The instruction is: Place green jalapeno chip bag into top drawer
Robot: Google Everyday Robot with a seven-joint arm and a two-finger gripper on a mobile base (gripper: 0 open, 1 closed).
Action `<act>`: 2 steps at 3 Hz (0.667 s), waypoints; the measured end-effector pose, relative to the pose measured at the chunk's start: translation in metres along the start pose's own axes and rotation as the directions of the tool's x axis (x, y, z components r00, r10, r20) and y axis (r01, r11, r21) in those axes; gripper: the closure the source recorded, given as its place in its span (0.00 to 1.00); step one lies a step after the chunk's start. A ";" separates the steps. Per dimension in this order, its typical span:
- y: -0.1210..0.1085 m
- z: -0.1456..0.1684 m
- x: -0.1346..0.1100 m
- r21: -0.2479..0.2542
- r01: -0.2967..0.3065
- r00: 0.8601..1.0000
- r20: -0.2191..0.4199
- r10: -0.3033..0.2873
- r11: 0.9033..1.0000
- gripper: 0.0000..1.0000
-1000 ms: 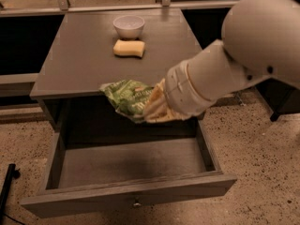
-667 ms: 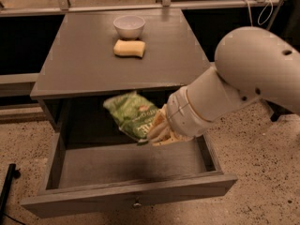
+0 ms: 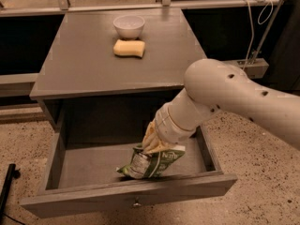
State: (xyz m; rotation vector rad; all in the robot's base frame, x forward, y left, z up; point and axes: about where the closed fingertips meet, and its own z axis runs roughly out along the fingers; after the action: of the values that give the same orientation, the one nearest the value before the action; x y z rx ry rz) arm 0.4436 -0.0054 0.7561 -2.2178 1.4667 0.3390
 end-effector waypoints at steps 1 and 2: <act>-0.030 0.017 0.007 0.040 -0.029 0.999 -0.038 0.031 0.999 1.00; -0.031 0.018 0.005 0.042 -0.031 0.999 -0.042 0.033 0.999 0.82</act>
Offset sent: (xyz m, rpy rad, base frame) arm 0.0281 0.0119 -0.0100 -0.0168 -0.0266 -0.0476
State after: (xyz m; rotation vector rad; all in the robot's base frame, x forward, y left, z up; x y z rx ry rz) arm 0.4750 0.0095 0.7454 -2.1839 1.5194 0.2706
